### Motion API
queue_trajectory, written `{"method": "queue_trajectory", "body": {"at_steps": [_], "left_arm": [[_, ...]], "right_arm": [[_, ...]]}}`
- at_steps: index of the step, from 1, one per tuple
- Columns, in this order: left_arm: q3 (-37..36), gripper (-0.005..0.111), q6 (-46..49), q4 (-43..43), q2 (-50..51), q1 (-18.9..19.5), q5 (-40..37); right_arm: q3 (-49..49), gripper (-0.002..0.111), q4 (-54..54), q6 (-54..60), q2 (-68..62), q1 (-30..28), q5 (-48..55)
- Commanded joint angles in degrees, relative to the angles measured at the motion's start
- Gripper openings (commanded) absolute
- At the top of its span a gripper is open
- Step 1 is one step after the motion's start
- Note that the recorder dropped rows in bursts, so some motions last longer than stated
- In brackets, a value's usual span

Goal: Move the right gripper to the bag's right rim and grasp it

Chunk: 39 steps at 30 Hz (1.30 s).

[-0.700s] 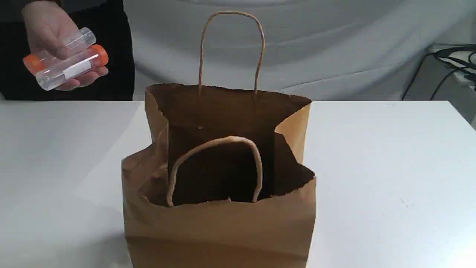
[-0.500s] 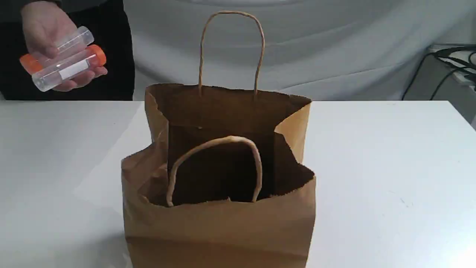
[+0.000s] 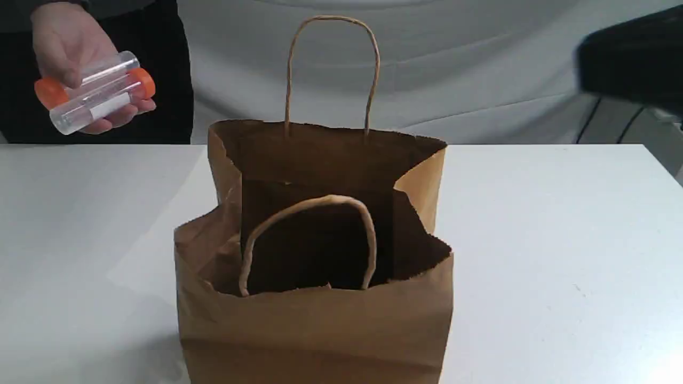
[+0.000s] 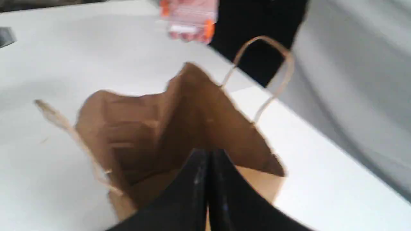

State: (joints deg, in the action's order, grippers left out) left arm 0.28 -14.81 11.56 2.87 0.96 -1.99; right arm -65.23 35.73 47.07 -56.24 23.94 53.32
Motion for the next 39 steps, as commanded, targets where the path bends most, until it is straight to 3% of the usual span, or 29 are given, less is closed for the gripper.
{"method": "queue_trajectory", "body": {"at_steps": [1, 7, 9, 23, 26, 29, 31, 36, 39], "left_arm": [[-0.3, 0.015, -0.1, 0.4, -0.2, 0.2, 0.2], [-0.3, 0.015, -0.1, 0.4, -0.2, 0.2, 0.2], [-0.3, 0.015, -0.1, 0.4, -0.2, 0.2, 0.2], [-0.3, 0.015, -0.1, 0.4, -0.2, 0.2, 0.2], [-0.3, 0.015, -0.1, 0.4, -0.2, 0.2, 0.2], [-0.3, 0.015, -0.1, 0.4, -0.2, 0.2, 0.2], [-0.3, 0.015, -0.1, 0.4, -0.2, 0.2, 0.2], [-0.3, 0.015, -4.2, 0.4, -0.2, 0.2, 0.2], [2.0, 0.015, -4.5, 0.4, -0.2, 0.2, -3.8]], "right_arm": [[-2.5, 0.010, 1.8, 1.0, -4.6, 1.4, 6.8], [-2.6, 0.050, 3.5, 7.3, -7.7, 3.9, 13.0], [-2.6, 0.057, 4.4, 8.4, -7.7, 4.3, 13.4], [-2.6, 0.058, 9.5, 8.4, -14.1, 10.6, 1.7], [-2.6, 0.053, 9.2, 8.4, -14.5, 10.9, -0.4], [-2.6, 0.027, 9.2, 8.4, -14.5, 10.9, -0.2], [-2.6, 0.002, 9.2, 8.4, -14.5, 10.9, 0.2], [-2.6, 0.000, 8.2, 8.2, -14.5, 10.9, 0.4], [-2.6, 0.000, 8.2, 8.2, -14.6, 10.9, 1.1]]}}
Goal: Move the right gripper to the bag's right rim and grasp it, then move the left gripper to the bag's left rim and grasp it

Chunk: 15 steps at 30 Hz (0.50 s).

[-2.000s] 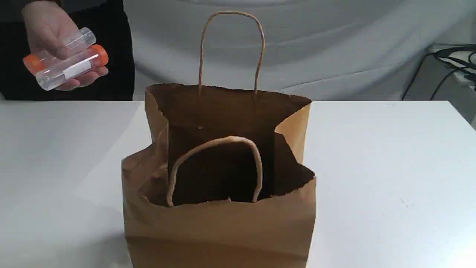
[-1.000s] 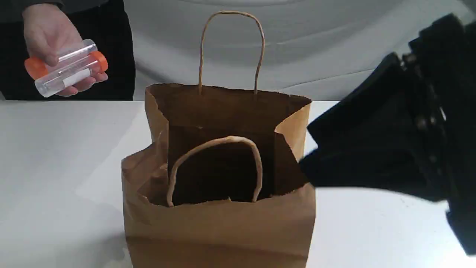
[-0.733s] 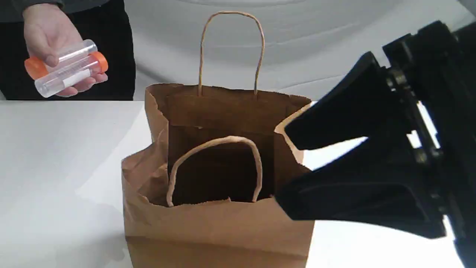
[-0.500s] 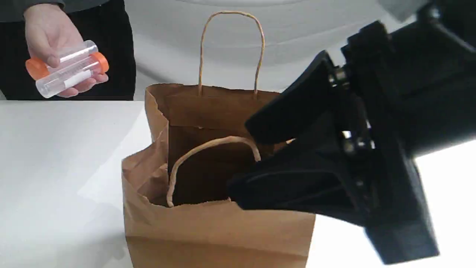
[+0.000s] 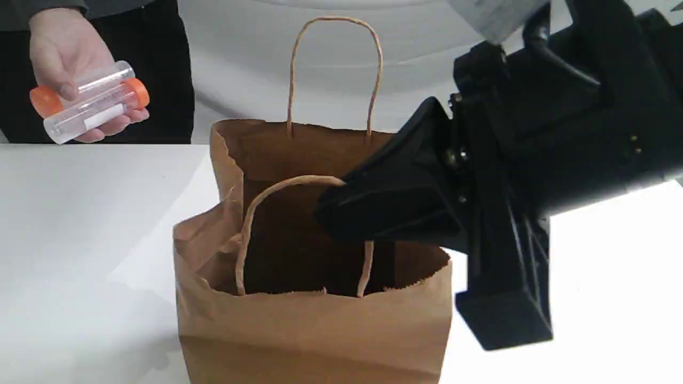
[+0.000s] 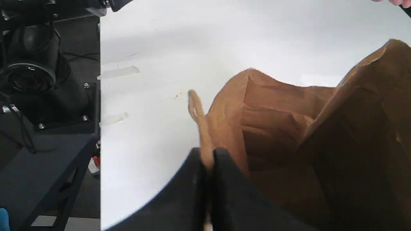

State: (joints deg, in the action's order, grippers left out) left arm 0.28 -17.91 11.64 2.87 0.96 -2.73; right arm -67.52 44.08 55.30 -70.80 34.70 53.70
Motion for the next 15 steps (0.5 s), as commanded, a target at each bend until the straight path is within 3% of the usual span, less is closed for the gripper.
{"method": "queue_trajectory", "body": {"at_steps": [1, 9, 15], "left_arm": [[4.1, 0.015, -1.0, -0.2, 0.0, 0.2, -5.1], [26.3, 0.015, 8.0, 2.7, 7.7, 0.2, -17.7], [43.8, 0.015, 31.4, 17.5, 24.7, 0.2, -29.4]], "right_arm": [[-0.3, 0.000, -0.7, -0.2, -0.1, 0.2, 0.8], [-0.3, 0.000, -0.7, -0.5, -0.1, 0.2, 1.0], [-0.3, 0.000, -0.7, -1.7, -0.1, 0.2, 1.0]]}}
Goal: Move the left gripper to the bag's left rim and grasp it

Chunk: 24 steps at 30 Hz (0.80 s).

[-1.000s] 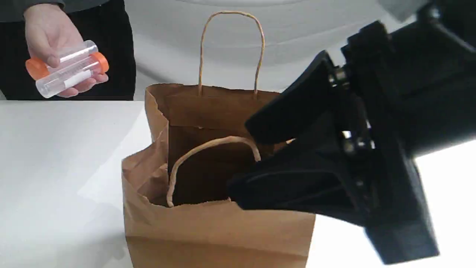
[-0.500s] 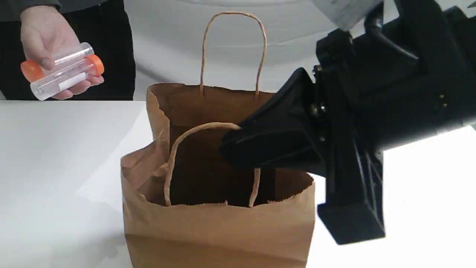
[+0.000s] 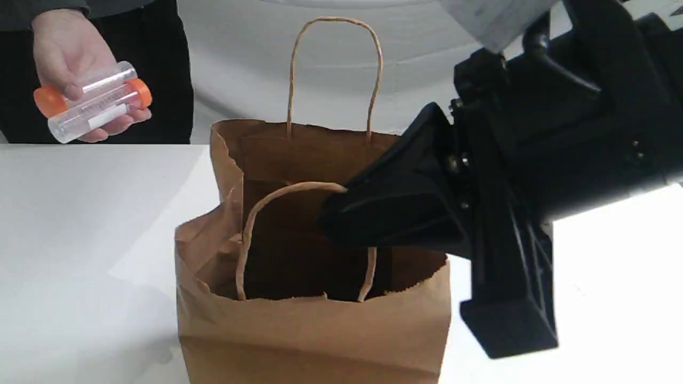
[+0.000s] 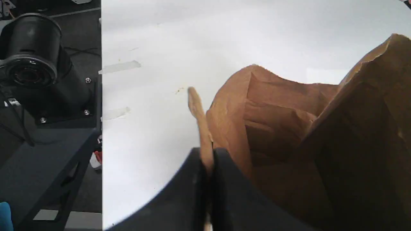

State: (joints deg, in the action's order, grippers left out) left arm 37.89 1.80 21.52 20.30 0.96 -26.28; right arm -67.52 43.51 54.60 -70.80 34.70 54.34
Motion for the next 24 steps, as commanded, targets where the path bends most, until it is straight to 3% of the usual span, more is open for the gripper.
{"method": "queue_trajectory", "body": {"at_steps": [1, 6, 11, 17, 24], "left_arm": [[9.8, 0.015, 17.7, 12.7, 11.9, 0.2, -9.8], [22.7, 0.015, 34.9, 27.6, 30.9, 0.2, -26.5], [37.1, 0.015, 42.2, 29.0, 49.5, 0.2, -43.7], [49.7, 0.015, 42.3, 27.9, 63.1, -1.4, -43.7], [56.1, 0.015, 44.6, 11.6, 71.2, -10.6, -43.7]], "right_arm": [[-0.3, 0.000, -0.1, -1.0, -0.1, 0.2, 0.3], [-0.3, 0.000, -0.1, -1.0, -0.2, 0.2, 0.3], [-0.3, 0.000, -0.1, -1.1, -0.2, 0.2, 0.3], [-0.3, 0.000, -0.1, -2.0, -0.2, 0.2, 0.3], [-0.3, 0.000, -0.1, -3.7, -1.0, 0.2, 0.3]]}}
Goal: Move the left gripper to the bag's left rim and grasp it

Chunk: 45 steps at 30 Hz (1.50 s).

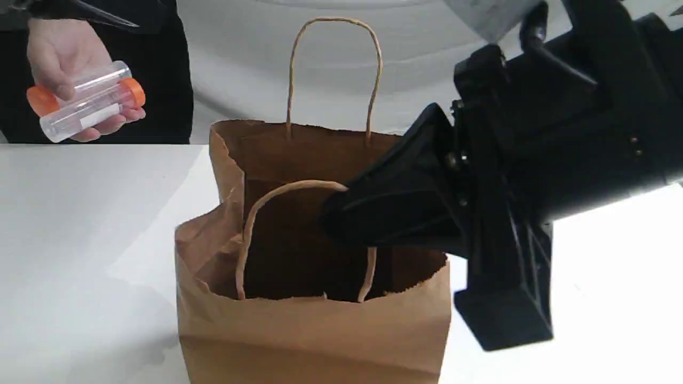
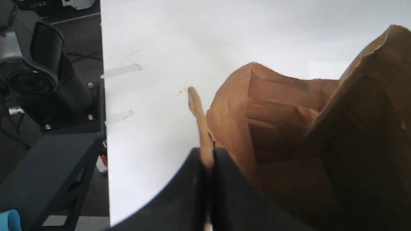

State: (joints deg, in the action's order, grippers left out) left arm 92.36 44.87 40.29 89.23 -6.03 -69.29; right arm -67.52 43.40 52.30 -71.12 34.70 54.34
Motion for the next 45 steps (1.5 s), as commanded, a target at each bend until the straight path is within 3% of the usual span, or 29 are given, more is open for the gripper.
{"method": "queue_trajectory", "body": {"at_steps": [1, 7, 16, 19, 24, 26, 36, 45], "left_arm": [[2.1, 0.015, 1.9, -10.2, 3.0, -5.1, -0.7], [2.4, 0.015, 3.6, -18.2, 4.2, -10.1, 1.3], [2.5, 0.016, 5.8, -15.7, 4.3, -10.6, 3.1], [2.5, 0.024, 6.5, -14.1, 4.3, -10.6, 3.4], [2.5, 0.053, 5.8, -12.9, 4.3, -10.6, 3.6], [2.5, 0.058, 5.0, -12.9, 4.3, -10.6, 3.6], [2.5, 0.057, 4.9, -10.4, 6.6, -10.6, 3.2], [2.5, 0.057, 4.9, -16.9, 10.8, -15.5, 5.0]], "right_arm": [[-0.3, 0.000, 0.0, -1.5, -1.2, 0.2, 0.3], [-0.3, 0.000, 0.0, -1.8, -2.5, 0.2, 0.3], [-0.3, 0.000, 0.0, -2.2, -3.3, 0.2, 0.3], [-0.3, 0.000, 0.0, -2.2, -3.3, 0.2, 0.3], [-0.3, 0.000, 0.0, -2.2, -3.3, 0.2, 0.3], [-0.3, 0.000, 0.0, -2.2, -3.3, 0.2, 0.3], [-0.3, 0.000, 0.0, -2.2, -3.3, 0.2, 0.1], [-0.3, 0.000, 0.0, -2.8, -3.3, 0.2, 0.1]]}}
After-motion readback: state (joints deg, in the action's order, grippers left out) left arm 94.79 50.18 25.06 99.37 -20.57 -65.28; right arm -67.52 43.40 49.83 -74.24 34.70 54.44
